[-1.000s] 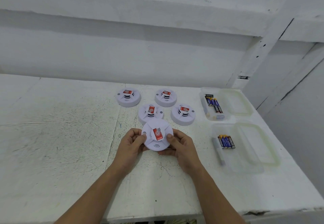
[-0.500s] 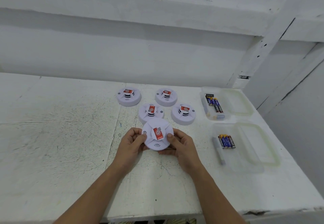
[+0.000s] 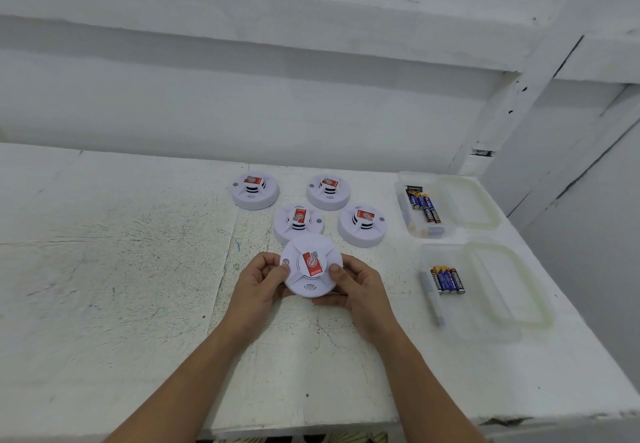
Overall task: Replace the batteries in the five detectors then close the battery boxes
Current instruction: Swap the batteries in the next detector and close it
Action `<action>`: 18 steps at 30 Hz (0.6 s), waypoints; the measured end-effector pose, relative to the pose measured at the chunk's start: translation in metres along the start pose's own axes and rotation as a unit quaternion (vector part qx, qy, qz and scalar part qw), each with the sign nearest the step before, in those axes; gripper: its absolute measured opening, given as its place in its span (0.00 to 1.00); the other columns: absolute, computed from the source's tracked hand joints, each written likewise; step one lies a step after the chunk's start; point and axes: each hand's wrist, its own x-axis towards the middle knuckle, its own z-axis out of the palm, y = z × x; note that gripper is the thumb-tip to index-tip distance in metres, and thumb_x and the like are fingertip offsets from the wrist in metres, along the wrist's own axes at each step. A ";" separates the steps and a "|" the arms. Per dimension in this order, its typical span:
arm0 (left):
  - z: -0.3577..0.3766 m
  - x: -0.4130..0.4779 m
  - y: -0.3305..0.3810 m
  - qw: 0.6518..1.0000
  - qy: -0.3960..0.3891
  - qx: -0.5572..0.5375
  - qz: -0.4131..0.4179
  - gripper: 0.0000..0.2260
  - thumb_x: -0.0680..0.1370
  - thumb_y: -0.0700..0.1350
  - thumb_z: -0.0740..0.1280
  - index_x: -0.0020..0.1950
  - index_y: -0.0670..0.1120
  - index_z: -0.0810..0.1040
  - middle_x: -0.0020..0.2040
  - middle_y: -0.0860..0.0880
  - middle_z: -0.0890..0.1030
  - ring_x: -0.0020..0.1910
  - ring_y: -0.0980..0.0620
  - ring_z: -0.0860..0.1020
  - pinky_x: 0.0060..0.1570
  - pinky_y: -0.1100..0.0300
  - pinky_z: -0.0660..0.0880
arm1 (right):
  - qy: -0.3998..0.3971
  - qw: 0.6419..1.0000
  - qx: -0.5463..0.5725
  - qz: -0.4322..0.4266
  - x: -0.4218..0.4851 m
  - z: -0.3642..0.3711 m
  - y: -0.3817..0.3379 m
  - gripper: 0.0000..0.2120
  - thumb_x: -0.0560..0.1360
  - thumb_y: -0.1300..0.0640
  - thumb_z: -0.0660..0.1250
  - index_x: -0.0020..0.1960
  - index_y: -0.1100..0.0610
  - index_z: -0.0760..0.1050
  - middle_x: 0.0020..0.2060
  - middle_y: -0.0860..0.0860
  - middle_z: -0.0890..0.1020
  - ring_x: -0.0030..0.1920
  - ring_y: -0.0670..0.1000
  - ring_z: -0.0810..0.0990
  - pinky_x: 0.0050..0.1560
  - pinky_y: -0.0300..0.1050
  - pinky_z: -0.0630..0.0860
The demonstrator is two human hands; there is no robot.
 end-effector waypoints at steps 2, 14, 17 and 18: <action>0.000 0.000 0.000 1.000 0.002 0.001 0.000 0.04 0.79 0.33 0.59 0.47 0.37 0.73 0.40 0.42 0.82 0.39 0.50 0.81 0.38 0.59 0.80 | -0.001 1.000 0.001 0.000 0.000 0.000 0.000 0.16 0.74 0.53 0.66 0.59 0.59 0.78 0.51 0.56 0.84 0.51 0.58 0.83 0.44 0.54 0.82; -0.001 0.000 0.000 1.000 0.002 0.009 -0.005 0.03 0.79 0.33 0.60 0.49 0.36 0.73 0.43 0.39 0.81 0.42 0.46 0.81 0.42 0.58 0.81 | 0.000 1.000 0.003 0.000 0.000 0.000 0.000 0.16 0.73 0.52 0.66 0.58 0.57 0.78 0.50 0.56 0.84 0.50 0.58 0.83 0.44 0.53 0.82; -0.002 -0.001 0.000 1.000 0.000 0.010 -0.005 0.03 0.79 0.34 0.60 0.49 0.36 0.73 0.43 0.40 0.82 0.42 0.47 0.81 0.42 0.58 0.81 | -0.001 1.000 0.002 0.002 0.000 0.000 0.000 0.16 0.73 0.52 0.67 0.59 0.58 0.78 0.51 0.56 0.84 0.50 0.58 0.83 0.45 0.55 0.82; -0.001 -0.001 0.000 1.000 -0.001 0.011 -0.004 0.03 0.79 0.33 0.60 0.49 0.36 0.73 0.43 0.41 0.83 0.42 0.47 0.82 0.41 0.58 0.81 | -0.001 1.000 0.002 0.003 0.000 -0.001 0.000 0.17 0.73 0.52 0.67 0.59 0.58 0.78 0.51 0.56 0.84 0.51 0.58 0.83 0.45 0.55 0.82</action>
